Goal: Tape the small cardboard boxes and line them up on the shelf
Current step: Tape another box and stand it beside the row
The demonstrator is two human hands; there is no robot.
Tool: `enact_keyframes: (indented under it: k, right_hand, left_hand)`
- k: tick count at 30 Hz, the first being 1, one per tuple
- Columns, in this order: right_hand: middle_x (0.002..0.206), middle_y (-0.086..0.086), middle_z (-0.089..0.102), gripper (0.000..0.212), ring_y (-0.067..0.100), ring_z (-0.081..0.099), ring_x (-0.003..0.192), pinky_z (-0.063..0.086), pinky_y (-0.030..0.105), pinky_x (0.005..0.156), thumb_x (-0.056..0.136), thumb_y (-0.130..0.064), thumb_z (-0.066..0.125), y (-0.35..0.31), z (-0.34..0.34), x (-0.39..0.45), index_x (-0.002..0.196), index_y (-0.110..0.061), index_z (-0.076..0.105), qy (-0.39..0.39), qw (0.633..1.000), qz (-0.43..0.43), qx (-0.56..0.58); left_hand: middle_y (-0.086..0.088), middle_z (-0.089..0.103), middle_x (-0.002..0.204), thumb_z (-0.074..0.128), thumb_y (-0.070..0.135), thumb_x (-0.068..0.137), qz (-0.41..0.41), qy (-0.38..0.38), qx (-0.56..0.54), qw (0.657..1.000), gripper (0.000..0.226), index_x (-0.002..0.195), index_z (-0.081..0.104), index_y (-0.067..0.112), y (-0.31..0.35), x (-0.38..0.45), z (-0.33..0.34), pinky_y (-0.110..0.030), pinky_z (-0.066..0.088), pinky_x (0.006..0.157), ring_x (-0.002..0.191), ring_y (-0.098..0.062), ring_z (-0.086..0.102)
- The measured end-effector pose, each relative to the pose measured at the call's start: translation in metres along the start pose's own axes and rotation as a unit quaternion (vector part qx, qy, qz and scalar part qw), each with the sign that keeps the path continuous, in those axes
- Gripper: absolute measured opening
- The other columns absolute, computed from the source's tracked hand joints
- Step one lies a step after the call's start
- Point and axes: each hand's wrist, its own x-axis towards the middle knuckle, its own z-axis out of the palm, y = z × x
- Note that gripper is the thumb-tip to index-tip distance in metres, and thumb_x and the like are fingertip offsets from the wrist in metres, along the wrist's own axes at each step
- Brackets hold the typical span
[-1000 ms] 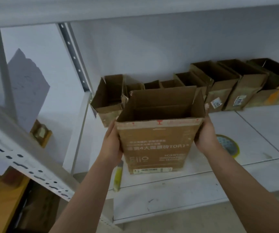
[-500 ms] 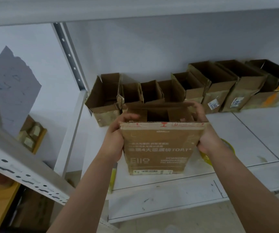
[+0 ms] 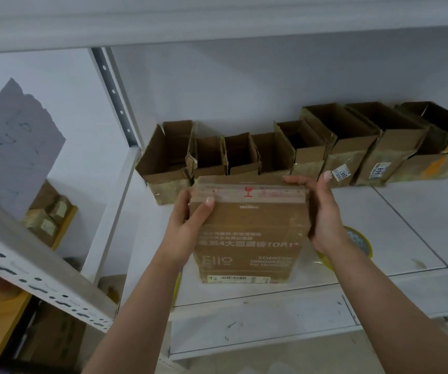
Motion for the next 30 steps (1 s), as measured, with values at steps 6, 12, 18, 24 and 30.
enact_keyframes:
  k: [6, 12, 18, 24, 30]
  right_hand:
    - [0.108, -0.001, 0.071, 0.031, 0.021, 0.068, 0.102, 0.058, 0.036, 0.080, 0.089, -0.040, 0.054, 0.002, 0.001, -0.006, 0.115, -0.025, 0.061, -0.030, 0.999, -0.024, -0.030]
    - [0.103, -0.003, 0.072, 0.022, 0.019, 0.069, 0.097, 0.057, 0.033, 0.076, 0.099, -0.017, 0.049, 0.002, -0.003, -0.003, 0.114, -0.028, 0.062, -0.037, 0.998, -0.009, -0.053]
    - [0.125, -0.021, 0.060, 0.029, 0.000, 0.056, 0.117, 0.044, 0.020, 0.088, 0.095, -0.055, 0.045, -0.008, -0.037, -0.010, 0.121, -0.050, 0.058, 0.006, 0.977, -0.037, -0.211]
    - [0.103, -0.001, 0.058, 0.019, 0.028, 0.057, 0.112, 0.040, 0.032, 0.090, 0.084, -0.027, 0.062, 0.024, -0.100, -0.027, 0.102, -0.022, 0.058, 0.008, 0.793, 0.143, -0.592]
    - [0.138, -0.003, 0.054, 0.041, 0.018, 0.045, 0.132, 0.004, 0.049, 0.120, 0.096, -0.041, 0.047, 0.045, -0.110, -0.044, 0.134, -0.027, 0.051, -0.040, 0.567, 0.162, -0.806]
  left_hand:
    - [-0.001, 0.063, 0.118, 0.075, 0.034, 0.075, -0.022, 0.099, 0.002, 0.995, 0.053, 0.114, 0.040, 0.026, 0.010, -0.006, 0.012, -0.039, 0.060, 0.077, 0.108, -0.024, 0.066]
    - [-0.002, 0.045, 0.146, 0.060, 0.030, 0.093, 0.203, 0.081, 0.420, 0.881, 0.036, 0.127, 0.050, 0.028, 0.042, -0.002, 0.022, -0.057, 0.033, 0.111, 0.141, -0.024, 0.036]
    - [0.012, 0.050, 0.144, 0.043, 0.043, 0.100, 0.165, 0.015, 0.587, 0.793, 0.036, 0.133, 0.056, 0.038, 0.035, 0.002, 0.039, -0.042, 0.045, 0.104, 0.135, -0.013, 0.045]
    - [0.015, 0.047, 0.146, 0.040, 0.043, 0.100, 0.134, 0.014, 0.586, 0.799, 0.035, 0.131, 0.056, 0.041, 0.036, 0.001, 0.041, -0.045, 0.046, 0.102, 0.138, -0.015, 0.042]
    - [0.002, 0.046, 0.149, 0.036, 0.020, 0.104, 0.115, -0.025, 0.635, 0.763, 0.037, 0.136, 0.055, 0.025, 0.044, 0.005, 0.051, -0.041, 0.020, 0.120, 0.142, -0.020, 0.035]
